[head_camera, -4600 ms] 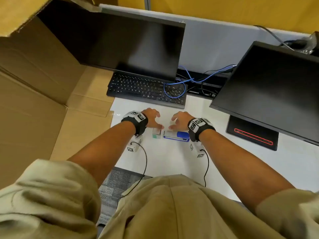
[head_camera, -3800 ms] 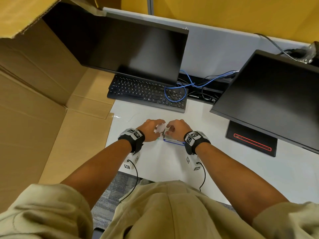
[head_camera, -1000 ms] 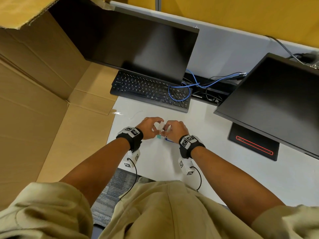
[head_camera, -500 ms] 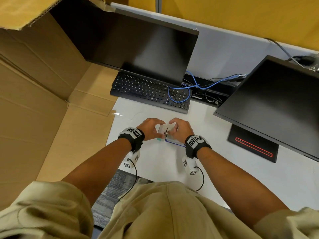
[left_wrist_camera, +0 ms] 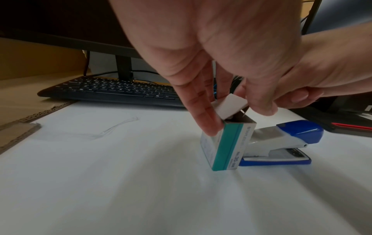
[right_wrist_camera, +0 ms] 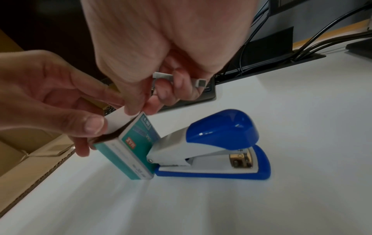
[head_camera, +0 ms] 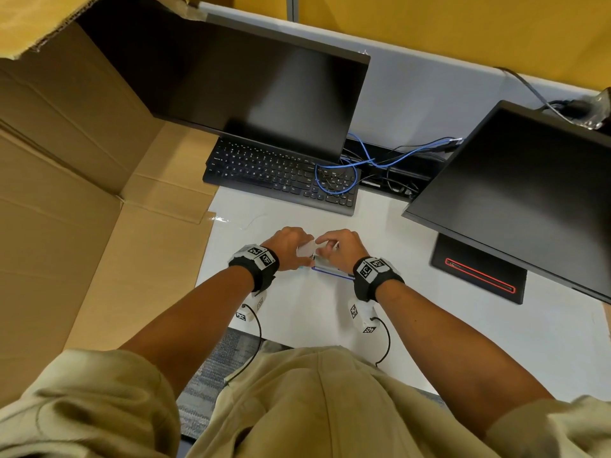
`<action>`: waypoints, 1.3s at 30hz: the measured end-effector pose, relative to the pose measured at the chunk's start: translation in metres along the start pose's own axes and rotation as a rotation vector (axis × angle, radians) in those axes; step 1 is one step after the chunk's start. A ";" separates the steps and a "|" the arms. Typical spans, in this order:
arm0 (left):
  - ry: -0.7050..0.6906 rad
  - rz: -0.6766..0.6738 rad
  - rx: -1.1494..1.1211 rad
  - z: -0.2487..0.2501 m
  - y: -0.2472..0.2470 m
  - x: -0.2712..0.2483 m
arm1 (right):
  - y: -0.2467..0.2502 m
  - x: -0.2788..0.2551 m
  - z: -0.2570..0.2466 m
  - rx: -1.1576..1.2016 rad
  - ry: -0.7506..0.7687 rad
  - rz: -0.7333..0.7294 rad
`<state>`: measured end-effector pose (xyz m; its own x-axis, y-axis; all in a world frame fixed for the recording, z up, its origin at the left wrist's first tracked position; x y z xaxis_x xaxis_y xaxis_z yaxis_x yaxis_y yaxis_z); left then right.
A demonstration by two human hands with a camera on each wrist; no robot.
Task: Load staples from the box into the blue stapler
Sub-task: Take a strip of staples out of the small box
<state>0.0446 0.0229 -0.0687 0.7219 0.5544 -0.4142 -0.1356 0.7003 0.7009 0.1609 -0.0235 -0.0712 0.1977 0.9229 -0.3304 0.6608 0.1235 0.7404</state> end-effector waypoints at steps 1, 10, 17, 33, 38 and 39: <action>0.000 -0.001 -0.006 -0.001 0.000 -0.001 | -0.001 0.001 -0.001 0.008 0.000 0.002; 0.027 -0.028 0.052 -0.005 -0.009 0.003 | -0.007 0.015 -0.003 -0.044 -0.066 -0.010; -0.012 -0.009 0.011 -0.006 -0.009 -0.001 | -0.002 0.014 -0.012 0.038 0.023 -0.009; -0.028 0.043 0.062 -0.007 -0.013 -0.003 | -0.007 0.017 -0.009 0.003 0.064 -0.007; -0.014 0.045 0.109 -0.004 -0.019 -0.003 | -0.010 0.018 -0.004 -0.023 -0.005 0.007; -0.002 0.048 0.119 -0.004 -0.019 -0.002 | -0.010 0.018 -0.003 -0.028 -0.012 0.002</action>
<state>0.0432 0.0098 -0.0834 0.7178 0.5853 -0.3771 -0.0887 0.6141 0.7842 0.1558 -0.0076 -0.0829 0.2078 0.9185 -0.3364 0.6398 0.1325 0.7570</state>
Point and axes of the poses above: each hand's wrist, its own x-axis towards the middle knuckle, its own y-axis out of the back of the hand, z = x × y, the point moved 9 cm from there along x, towards the middle knuckle, and after that the axes turned 9 degrees about -x, right-handed, at the moved point
